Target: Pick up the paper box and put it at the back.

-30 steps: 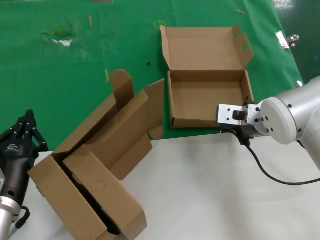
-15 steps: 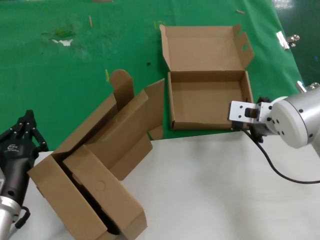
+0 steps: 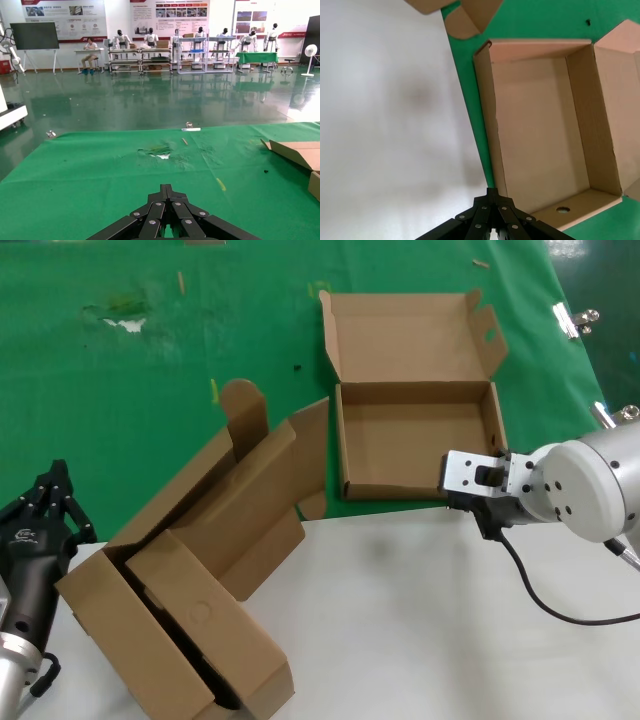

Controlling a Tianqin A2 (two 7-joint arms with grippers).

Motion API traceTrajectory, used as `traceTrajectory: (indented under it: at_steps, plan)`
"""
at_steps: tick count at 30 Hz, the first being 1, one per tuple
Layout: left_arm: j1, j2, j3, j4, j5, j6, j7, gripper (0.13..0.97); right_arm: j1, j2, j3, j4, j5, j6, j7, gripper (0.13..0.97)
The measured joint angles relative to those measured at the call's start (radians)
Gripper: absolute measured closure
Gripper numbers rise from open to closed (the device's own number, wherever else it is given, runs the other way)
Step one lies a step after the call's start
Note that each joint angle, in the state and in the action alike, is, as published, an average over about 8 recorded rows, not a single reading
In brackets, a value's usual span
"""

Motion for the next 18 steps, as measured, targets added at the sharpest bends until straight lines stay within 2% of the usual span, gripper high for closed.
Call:
traceTrajectory:
  at_steps: [12, 18]
  plan:
    - [0.0, 0.0, 0.0, 0.0, 0.0, 0.0, 0.0, 0.957, 0.02, -0.056, -0.008, -0.155, -0.186, 0.155, 0.03, 0.959]
    - [0.0, 0.0, 0.0, 0.0, 0.0, 0.0, 0.0, 0.957, 0.015, -0.055, 0.015, -0.13, -0.193, 0.162, 0.016, 0.959]
